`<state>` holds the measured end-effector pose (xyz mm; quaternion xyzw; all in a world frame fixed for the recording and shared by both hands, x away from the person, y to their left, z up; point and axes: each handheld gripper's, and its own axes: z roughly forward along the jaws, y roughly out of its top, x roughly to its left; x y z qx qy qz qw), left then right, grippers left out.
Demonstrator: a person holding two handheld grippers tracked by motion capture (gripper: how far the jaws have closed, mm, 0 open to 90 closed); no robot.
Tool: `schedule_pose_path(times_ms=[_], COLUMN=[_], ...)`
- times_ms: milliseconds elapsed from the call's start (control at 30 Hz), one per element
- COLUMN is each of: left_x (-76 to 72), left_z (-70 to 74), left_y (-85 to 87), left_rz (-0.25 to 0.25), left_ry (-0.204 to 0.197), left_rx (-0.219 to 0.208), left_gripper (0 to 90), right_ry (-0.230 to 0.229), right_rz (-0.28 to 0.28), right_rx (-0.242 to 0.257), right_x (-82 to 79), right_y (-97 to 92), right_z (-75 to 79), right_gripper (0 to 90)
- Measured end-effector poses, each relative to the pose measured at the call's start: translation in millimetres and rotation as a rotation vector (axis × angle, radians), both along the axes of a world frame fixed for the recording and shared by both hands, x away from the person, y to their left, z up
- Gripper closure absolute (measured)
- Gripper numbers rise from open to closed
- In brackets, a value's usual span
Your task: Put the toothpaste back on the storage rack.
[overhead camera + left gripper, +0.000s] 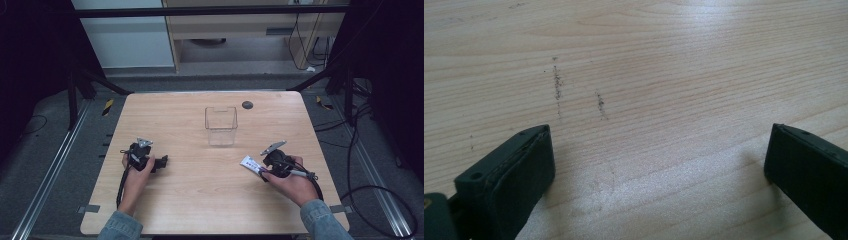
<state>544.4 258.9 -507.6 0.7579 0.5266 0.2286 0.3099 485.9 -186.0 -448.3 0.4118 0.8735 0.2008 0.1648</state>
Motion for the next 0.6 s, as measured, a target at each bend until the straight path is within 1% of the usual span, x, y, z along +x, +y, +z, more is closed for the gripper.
schedule_pose_path(times_ms=[33,67,167,333,500,567,600], left_x=[0.0,0.2,0.5,0.6,0.6,0.9,1.0], left_z=[0.0,0.0,0.0,0.0,-0.1,0.0,0.0], left_y=[0.0,0.1,0.4,0.5,0.5,0.6,0.6], left_rz=[0.000,-0.002,-0.005,-0.006,-0.006,-0.008,-0.008], left_ry=[0.000,0.000,0.000,0.000,0.000,0.000,0.000], left_rx=[0.000,-0.001,-0.001,-0.001,-0.001,-0.001,-0.001], left_gripper=[0.0,0.0,0.0,0.0,0.0,0.0,0.0], right_ry=[0.002,0.006,0.009,0.056,0.089,0.101,0.104], right_rz=[0.007,0.010,0.011,0.013,0.011,0.018,0.019], right_rx=[-0.005,-0.012,-0.017,-0.032,-0.034,-0.045,-0.041], right_x=[0.5,1.6,4.0,12.8,21.4,25.1,26.8], right_y=[2.1,4.1,6.1,12.6,17.1,19.0,19.3], right_z=[-0.4,-1.3,-2.5,-8.5,-13.1,-14.3,-14.6], right_gripper=[40.7,38.7,38.5,42.1,44.9,45.6,45.9])
